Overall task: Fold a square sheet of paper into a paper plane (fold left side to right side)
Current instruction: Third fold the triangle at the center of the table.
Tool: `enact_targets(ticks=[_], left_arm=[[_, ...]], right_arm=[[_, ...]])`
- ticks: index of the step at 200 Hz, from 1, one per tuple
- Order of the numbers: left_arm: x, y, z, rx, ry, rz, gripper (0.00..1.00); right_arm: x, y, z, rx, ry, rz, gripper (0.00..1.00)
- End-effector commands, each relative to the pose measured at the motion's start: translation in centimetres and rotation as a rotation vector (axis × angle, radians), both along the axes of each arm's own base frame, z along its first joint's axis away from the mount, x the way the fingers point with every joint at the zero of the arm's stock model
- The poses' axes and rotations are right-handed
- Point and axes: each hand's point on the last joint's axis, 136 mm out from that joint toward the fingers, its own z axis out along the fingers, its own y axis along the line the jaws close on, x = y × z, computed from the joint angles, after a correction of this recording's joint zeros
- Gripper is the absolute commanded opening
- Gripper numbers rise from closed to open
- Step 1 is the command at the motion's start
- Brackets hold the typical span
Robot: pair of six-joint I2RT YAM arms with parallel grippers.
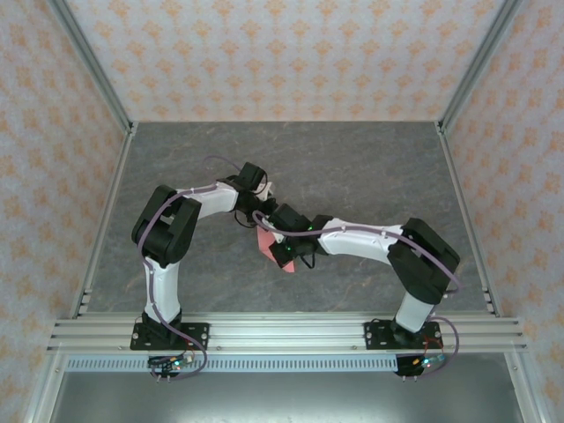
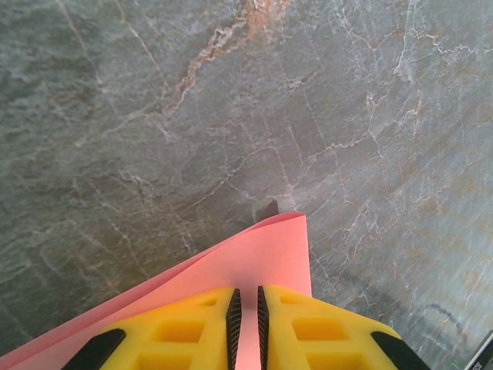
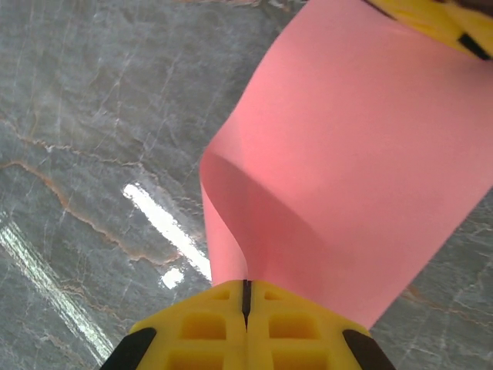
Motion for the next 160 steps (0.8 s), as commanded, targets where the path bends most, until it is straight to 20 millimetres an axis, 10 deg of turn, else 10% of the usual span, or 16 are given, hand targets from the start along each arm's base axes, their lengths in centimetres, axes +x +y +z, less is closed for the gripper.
enact_targets(ticks=[1,160], left_arm=[[-1.2,0.5,-2.2,0.071,0.048,-0.021,0.18],[-1.6,0.3,-2.3,0.079,0.053,-0.029,0.17]], right_arm=[[0.4,-0.2,0.5,0.03,0.013,-0.038,0.0],[2.6,-2.6,-2.5,-0.047,0.05,-0.173,0.0]])
